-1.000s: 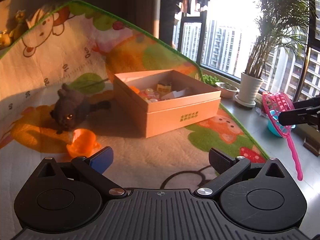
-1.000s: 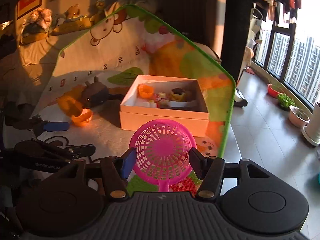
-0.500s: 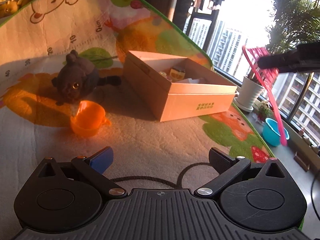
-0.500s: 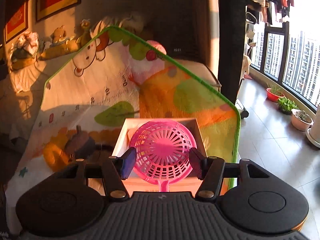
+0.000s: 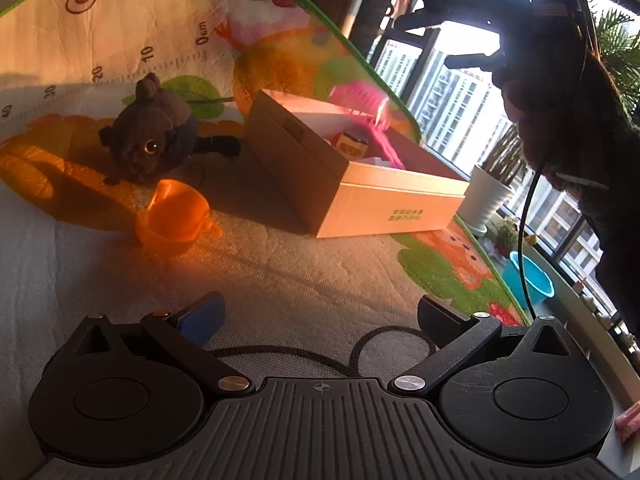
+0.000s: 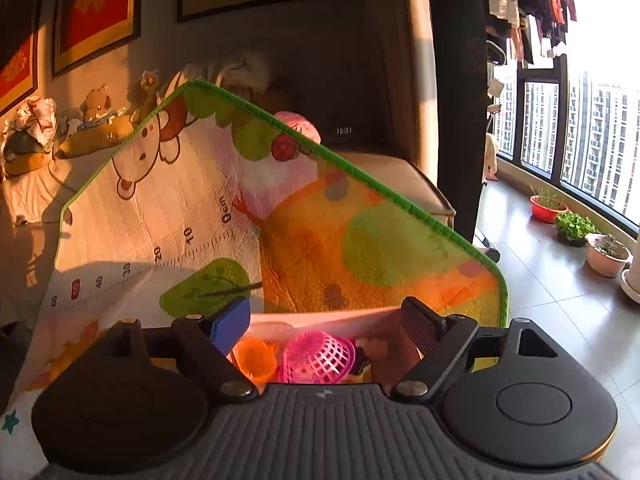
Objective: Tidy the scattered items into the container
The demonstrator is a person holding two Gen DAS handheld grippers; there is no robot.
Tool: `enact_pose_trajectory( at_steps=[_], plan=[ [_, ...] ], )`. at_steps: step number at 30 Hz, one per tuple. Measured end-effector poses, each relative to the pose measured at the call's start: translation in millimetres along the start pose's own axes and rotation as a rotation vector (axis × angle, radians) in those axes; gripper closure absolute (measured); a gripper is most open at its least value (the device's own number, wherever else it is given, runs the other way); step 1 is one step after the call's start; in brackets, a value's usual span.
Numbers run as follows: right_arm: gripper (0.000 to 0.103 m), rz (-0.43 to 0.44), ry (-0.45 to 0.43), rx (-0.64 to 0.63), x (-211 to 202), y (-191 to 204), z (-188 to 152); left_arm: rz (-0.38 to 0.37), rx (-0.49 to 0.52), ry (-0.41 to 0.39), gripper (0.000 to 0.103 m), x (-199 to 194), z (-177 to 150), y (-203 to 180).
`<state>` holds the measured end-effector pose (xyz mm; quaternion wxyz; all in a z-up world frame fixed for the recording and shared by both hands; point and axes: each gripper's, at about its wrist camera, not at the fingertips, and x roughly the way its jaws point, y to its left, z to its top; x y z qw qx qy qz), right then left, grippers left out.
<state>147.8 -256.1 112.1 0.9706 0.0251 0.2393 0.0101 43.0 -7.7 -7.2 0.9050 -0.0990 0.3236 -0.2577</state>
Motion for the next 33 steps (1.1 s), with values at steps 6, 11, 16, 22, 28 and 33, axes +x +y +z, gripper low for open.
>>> enact_pose_trajectory(
  at_steps=[6,11,16,22,28,33],
  plan=[
    [0.017,0.056,0.110,0.019,-20,-2,-40,-0.011,-0.014,0.001,0.000,1,1,2],
    [0.016,0.057,0.103,0.040,-78,-11,-61,-0.012,-0.013,0.002,0.000,0,1,2],
    [0.004,0.086,0.109,0.077,-158,-24,-79,-0.034,-0.054,-0.009,0.000,-6,2,10],
    [0.001,0.187,0.057,-0.010,-219,-5,-109,0.185,0.140,-0.109,0.000,-64,11,8],
    [0.000,0.258,0.138,0.056,-171,24,-103,0.354,0.249,-0.211,0.000,-138,28,25],
    [0.000,0.316,0.151,0.079,-147,55,-97,0.450,0.198,-0.235,0.000,-168,35,46]
  ],
)
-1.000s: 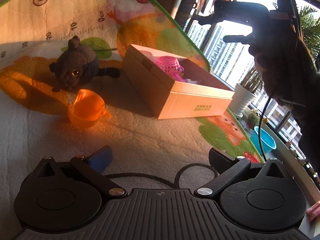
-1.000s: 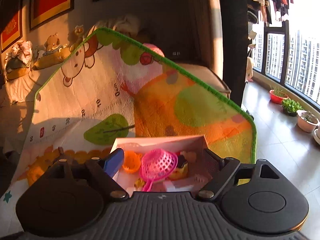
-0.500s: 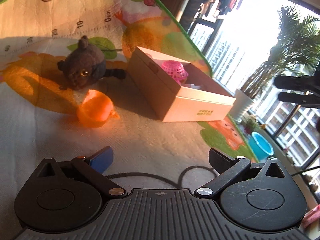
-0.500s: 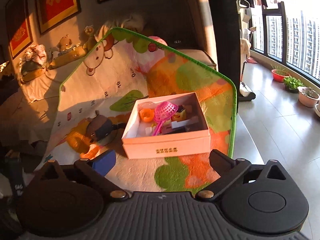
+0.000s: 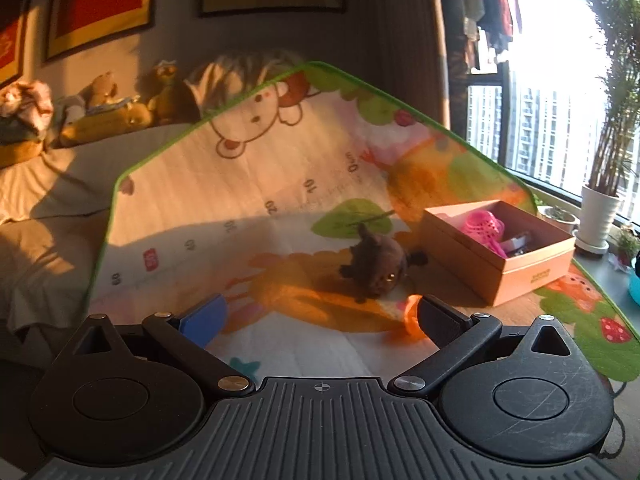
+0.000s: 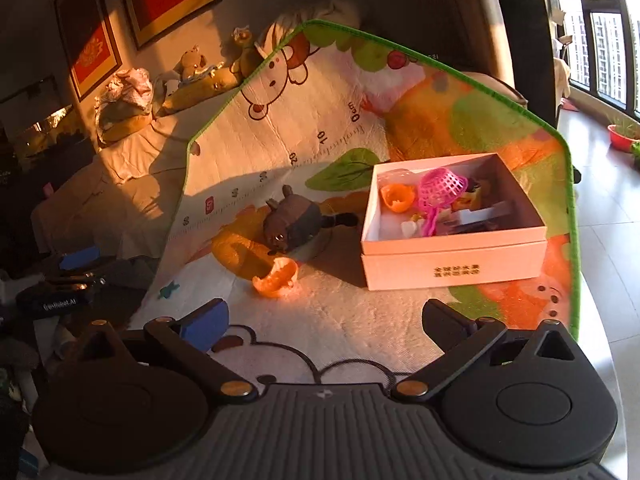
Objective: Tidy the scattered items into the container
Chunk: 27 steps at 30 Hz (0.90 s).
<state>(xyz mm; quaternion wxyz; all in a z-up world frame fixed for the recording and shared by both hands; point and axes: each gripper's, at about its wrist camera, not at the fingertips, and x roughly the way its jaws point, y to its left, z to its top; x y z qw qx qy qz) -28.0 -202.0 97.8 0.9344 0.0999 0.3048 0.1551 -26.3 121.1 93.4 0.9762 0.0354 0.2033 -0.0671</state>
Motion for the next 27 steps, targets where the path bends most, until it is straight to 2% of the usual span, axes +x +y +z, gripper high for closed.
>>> enact_pose_trajectory(
  at_steps=[3,6,7,9,12,15,20,24,27],
  plan=[
    [0.000,0.046,-0.035,0.029,0,8,17,0.000,-0.031,-0.032,0.000,0,-2,0],
    [0.000,0.016,-0.088,-0.020,-13,16,28,-0.076,-0.099,-0.021,0.000,30,-3,-25],
    [0.000,0.001,-0.101,-0.038,-18,17,29,-0.116,-0.087,0.002,0.000,47,-5,-41],
    [0.000,-0.030,-0.117,-0.061,-29,15,30,-0.152,0.012,0.041,0.000,77,-9,-79],
    [0.000,-0.079,-0.123,-0.072,-38,9,29,-0.112,0.114,0.050,0.000,110,-18,-130],
    [0.000,-0.122,-0.112,-0.062,-38,0,26,-0.092,0.154,0.117,0.000,140,-22,-159],
    [0.000,-0.087,-0.059,0.026,-28,-14,24,-0.124,0.201,0.223,0.000,164,-37,-174],
    [0.000,-0.049,-0.065,0.050,-31,-11,24,-0.175,0.113,0.260,0.000,169,-37,-157],
    [0.000,-0.049,-0.069,0.036,-35,-6,23,-0.161,0.103,0.262,0.000,169,-37,-156]
  ],
)
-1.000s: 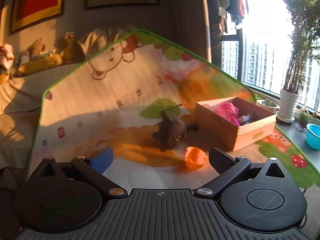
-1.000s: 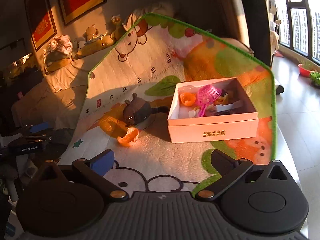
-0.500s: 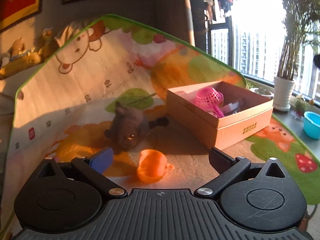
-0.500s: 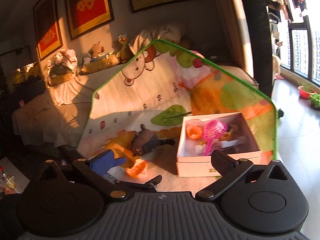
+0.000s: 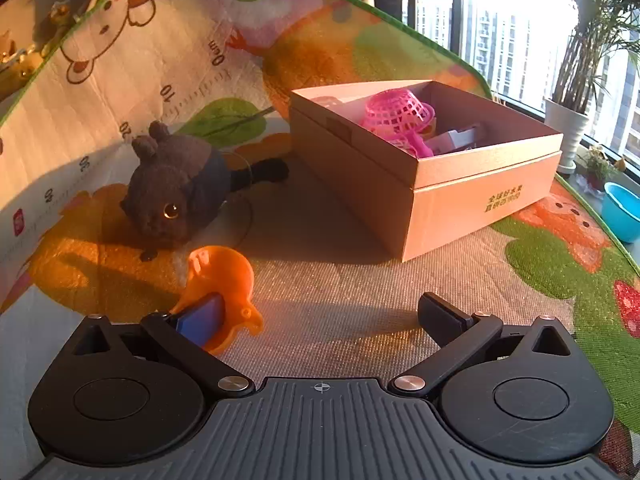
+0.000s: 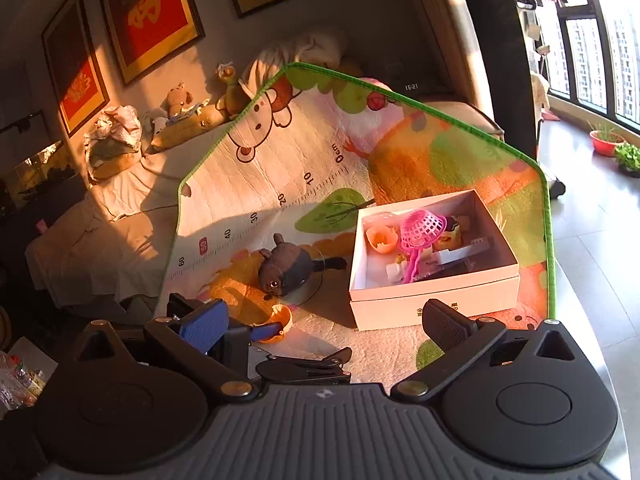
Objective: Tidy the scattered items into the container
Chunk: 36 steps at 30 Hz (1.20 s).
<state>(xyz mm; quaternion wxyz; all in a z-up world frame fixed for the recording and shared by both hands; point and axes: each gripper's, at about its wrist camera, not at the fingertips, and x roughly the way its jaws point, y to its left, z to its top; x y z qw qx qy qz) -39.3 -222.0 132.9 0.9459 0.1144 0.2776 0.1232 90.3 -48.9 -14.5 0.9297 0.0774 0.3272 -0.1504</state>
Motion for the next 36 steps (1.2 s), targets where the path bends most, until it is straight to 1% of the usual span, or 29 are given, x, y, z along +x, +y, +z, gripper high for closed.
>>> enact_pose_trajectory(
  at_steps=[2,4,6,8,10,11,12,14,16,17,19,20,22,24,25,28,31,33,36],
  plan=[
    [0.000,-0.011,0.021,0.006,1,2,-1,0.000,-0.001,0.000,0.000,-1,0,0],
    [0.000,-0.003,0.054,0.025,4,4,2,-0.001,-0.002,0.001,0.000,-1,1,0],
    [0.000,0.046,0.098,0.069,7,10,17,-0.002,-0.002,0.001,0.000,-1,1,0],
    [0.000,0.122,0.129,0.133,8,18,38,-0.002,-0.003,0.001,0.000,-1,2,0],
    [0.000,0.185,0.130,0.194,7,24,59,-0.002,-0.003,0.001,0.000,-1,2,0],
    [0.000,0.188,0.115,0.207,6,25,67,-0.003,-0.004,0.001,0.000,-1,2,0],
    [0.000,0.173,0.090,0.211,4,24,76,-0.002,-0.003,0.001,0.000,-1,2,0],
    [0.000,0.112,0.043,0.231,1,14,90,-0.003,-0.004,0.001,0.000,-1,2,0],
    [0.000,0.074,0.020,0.258,0,-1,98,-0.002,-0.003,0.001,0.000,-1,2,-1],
    [0.000,0.048,0.005,0.252,0,-9,101,-0.002,-0.004,0.001,0.000,-1,2,0],
    [0.000,-0.032,-0.012,0.260,-1,-22,103,-0.002,-0.004,0.001,0.000,-1,2,-1],
    [0.000,-0.041,-0.013,0.282,-2,-29,104,-0.002,-0.004,0.002,0.000,-1,2,0],
    [0.000,0.002,-0.004,0.346,-3,-41,109,-0.002,-0.004,0.002,0.000,-1,2,-1],
    [0.000,0.066,-0.002,0.393,-9,-42,117,-0.002,-0.004,0.002,0.000,-1,2,0],
    [0.000,0.093,-0.014,0.399,-14,-39,123,-0.002,-0.004,0.002,0.000,-1,2,-1],
    [0.000,0.117,-0.088,0.382,-40,-28,145,-0.002,-0.004,0.002,0.000,-1,2,-1],
    [0.000,0.110,-0.166,0.363,-67,-30,167,-0.002,-0.004,0.002,0.000,-1,2,-1],
    [0.000,0.053,-0.208,0.330,-78,-37,172,-0.002,-0.004,0.002,0.000,-1,2,-1],
    [0.000,-0.106,-0.237,0.277,-77,-52,158,-0.002,-0.004,0.002,0.000,-1,2,-1]
  ],
)
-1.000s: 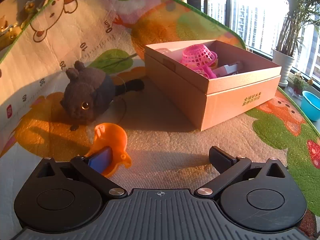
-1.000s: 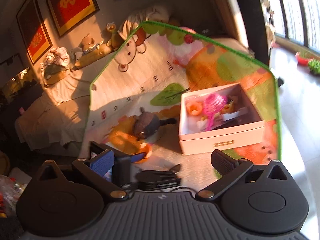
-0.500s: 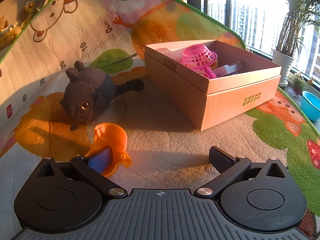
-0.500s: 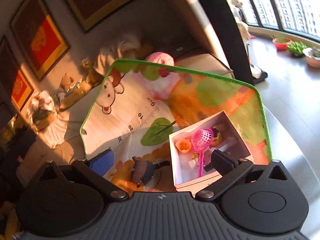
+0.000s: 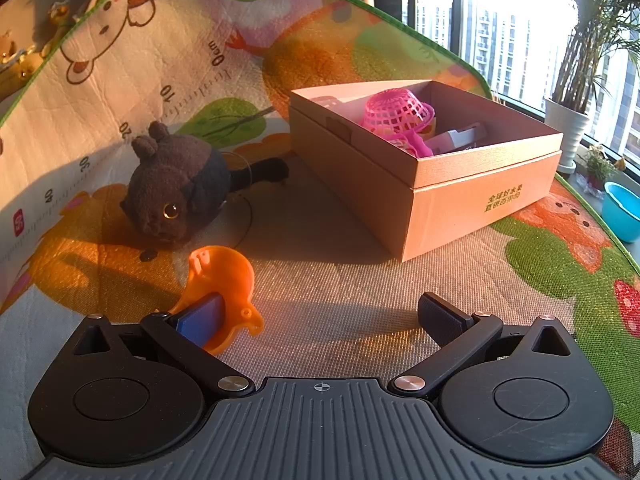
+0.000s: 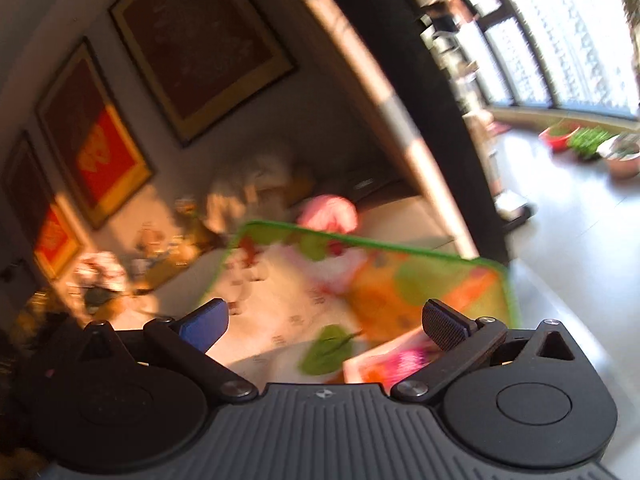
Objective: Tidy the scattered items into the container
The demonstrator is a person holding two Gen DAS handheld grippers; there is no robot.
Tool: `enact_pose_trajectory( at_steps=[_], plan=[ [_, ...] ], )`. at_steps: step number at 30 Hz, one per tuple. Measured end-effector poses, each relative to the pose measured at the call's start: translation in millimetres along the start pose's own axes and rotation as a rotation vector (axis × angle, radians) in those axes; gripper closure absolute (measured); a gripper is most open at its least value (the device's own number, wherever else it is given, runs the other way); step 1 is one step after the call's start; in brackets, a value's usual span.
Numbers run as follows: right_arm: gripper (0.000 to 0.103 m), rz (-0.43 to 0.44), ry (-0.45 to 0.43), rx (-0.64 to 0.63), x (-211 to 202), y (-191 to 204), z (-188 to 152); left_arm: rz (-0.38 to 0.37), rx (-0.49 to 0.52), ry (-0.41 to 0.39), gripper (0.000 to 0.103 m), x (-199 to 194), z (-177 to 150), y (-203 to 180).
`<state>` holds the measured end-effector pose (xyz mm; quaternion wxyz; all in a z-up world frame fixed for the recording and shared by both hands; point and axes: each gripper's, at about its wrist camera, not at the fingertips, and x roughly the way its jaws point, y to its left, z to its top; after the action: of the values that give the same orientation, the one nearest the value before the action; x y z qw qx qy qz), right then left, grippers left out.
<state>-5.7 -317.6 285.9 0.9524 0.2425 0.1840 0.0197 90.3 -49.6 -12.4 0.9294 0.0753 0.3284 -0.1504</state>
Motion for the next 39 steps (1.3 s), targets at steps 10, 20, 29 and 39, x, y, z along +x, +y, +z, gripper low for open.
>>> enact_pose_trajectory(
  at_steps=[10,20,29,39],
  plan=[
    [0.000,-0.021,0.111,-0.327,48,22,-126,0.000,0.000,0.000,0.000,0,0,0],
    [0.000,-0.125,0.172,-0.418,67,17,-173,0.000,0.000,0.000,0.000,0,0,0],
    [0.000,-0.193,0.133,-0.451,76,-20,-211,0.000,0.000,0.000,0.000,0,0,0],
    [0.000,-0.150,0.167,-0.427,106,-58,-233,0.000,-0.001,0.000,0.000,0,0,0]
  ],
)
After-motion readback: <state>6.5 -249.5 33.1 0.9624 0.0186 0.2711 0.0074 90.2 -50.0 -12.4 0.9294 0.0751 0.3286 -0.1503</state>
